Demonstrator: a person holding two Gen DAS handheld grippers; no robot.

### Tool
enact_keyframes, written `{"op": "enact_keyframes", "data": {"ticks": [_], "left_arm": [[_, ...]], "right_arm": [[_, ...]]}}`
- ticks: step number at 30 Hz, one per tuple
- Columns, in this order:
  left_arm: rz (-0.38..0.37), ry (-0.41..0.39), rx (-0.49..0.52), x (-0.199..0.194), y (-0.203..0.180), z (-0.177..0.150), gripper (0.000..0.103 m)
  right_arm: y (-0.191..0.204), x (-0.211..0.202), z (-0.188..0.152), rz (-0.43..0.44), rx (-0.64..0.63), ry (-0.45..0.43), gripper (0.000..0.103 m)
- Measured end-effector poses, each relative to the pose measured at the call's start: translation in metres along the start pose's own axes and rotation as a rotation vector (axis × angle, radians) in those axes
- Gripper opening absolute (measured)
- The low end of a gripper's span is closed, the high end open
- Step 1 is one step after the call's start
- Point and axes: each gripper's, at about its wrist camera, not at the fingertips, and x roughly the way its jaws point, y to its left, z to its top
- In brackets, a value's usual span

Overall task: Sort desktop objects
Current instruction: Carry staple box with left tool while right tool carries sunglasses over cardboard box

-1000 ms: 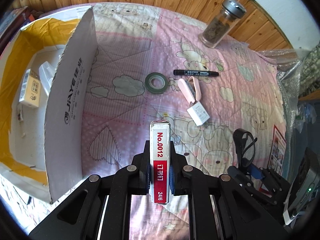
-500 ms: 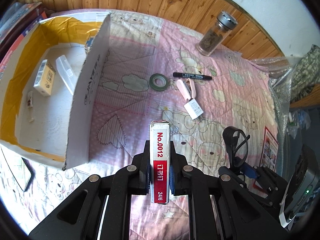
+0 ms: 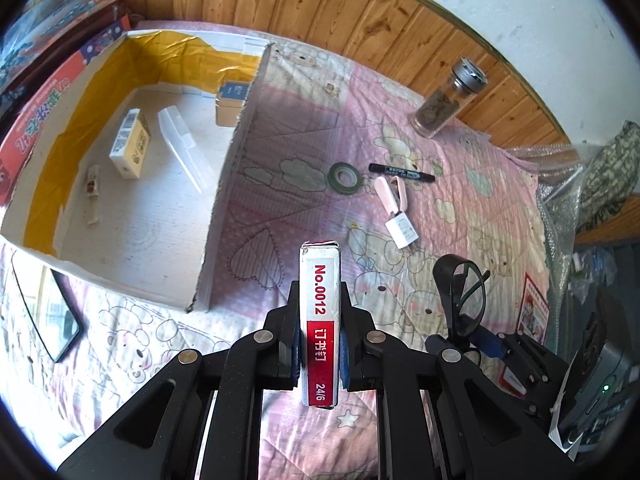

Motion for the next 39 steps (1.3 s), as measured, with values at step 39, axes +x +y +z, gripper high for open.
{"op": "enact_keyframes", "data": {"ticks": [39], "left_arm": [[0.046, -0.064, -0.185, -0.017, 0.075, 0.044, 0.014]], "right_arm": [[0.092, 0.003, 0.100, 0.169, -0.190, -0.090, 0.039]]}}
